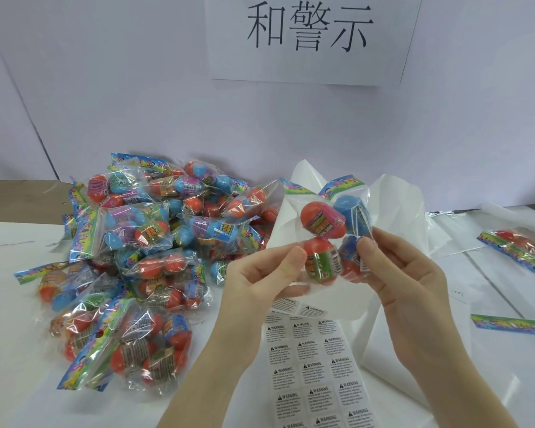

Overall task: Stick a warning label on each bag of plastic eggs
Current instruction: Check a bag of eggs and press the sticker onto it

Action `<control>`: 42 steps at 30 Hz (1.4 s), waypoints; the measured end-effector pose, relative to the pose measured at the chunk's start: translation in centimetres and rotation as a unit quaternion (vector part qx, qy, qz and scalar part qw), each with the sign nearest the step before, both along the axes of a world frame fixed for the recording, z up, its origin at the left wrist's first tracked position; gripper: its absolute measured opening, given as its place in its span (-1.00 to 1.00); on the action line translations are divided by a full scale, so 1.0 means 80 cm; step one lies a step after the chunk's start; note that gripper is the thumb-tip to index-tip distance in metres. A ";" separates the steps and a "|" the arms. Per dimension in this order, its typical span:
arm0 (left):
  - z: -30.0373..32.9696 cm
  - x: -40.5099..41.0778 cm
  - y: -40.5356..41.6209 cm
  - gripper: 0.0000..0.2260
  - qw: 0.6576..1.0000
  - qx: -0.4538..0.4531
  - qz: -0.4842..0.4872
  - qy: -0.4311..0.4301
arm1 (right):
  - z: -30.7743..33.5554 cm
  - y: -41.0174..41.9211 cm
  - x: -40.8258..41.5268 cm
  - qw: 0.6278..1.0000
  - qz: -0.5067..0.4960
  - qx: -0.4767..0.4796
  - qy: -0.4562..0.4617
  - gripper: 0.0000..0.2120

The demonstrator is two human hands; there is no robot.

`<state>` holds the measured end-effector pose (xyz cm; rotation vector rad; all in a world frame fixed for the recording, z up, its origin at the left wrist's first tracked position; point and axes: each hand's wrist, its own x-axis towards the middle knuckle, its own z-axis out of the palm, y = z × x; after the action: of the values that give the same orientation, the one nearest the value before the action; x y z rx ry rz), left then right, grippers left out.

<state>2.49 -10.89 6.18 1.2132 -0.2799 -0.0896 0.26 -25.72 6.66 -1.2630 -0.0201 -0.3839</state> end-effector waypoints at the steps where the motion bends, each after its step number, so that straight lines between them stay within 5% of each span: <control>1: 0.000 0.000 0.000 -0.89 1.000 -0.001 -0.003 0.000 | 0.000 -0.001 0.000 1.000 -0.004 0.001 0.001 -0.71; 7: 0.002 -0.001 -0.001 -0.75 0.997 -0.062 -0.027 0.033 | -0.001 -0.002 0.002 1.000 0.013 0.024 0.003 -0.67; 10: -0.001 0.001 -0.001 -0.72 0.997 -0.061 -0.015 0.035 | -0.001 -0.003 0.002 0.999 0.021 0.025 -0.003 -0.50; 14: -0.001 0.000 0.001 -0.61 0.996 -0.074 -0.043 0.017 | -0.002 -0.004 0.003 0.999 0.017 0.033 -0.002 -0.63; 18: -0.001 0.002 0.001 -0.87 0.996 -0.071 -0.040 0.040 | -0.002 -0.004 0.005 0.999 -0.002 0.038 0.011 -0.56; 25: 0.001 0.002 -0.001 -0.78 0.998 -0.064 -0.008 0.024 | -0.004 -0.006 0.005 0.999 -0.012 0.045 0.006 -0.52; 29: -0.007 0.000 -0.007 -0.90 0.993 0.016 0.094 -0.063 | -0.005 -0.005 0.006 0.999 -0.007 0.038 0.004 -0.50; 34: -0.025 0.000 -0.015 -0.84 0.884 0.216 0.294 -0.293 | -0.006 -0.002 0.007 0.999 -0.044 0.024 0.004 -0.52; 42: -0.031 0.006 -0.012 -0.79 0.813 0.274 0.352 -0.374 | -0.007 0.001 0.006 0.998 -0.065 -0.024 -0.012 -0.57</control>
<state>3.00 -11.85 3.68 1.8271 -0.4854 1.0488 0.71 -25.61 6.09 -1.3112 0.0329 -0.5140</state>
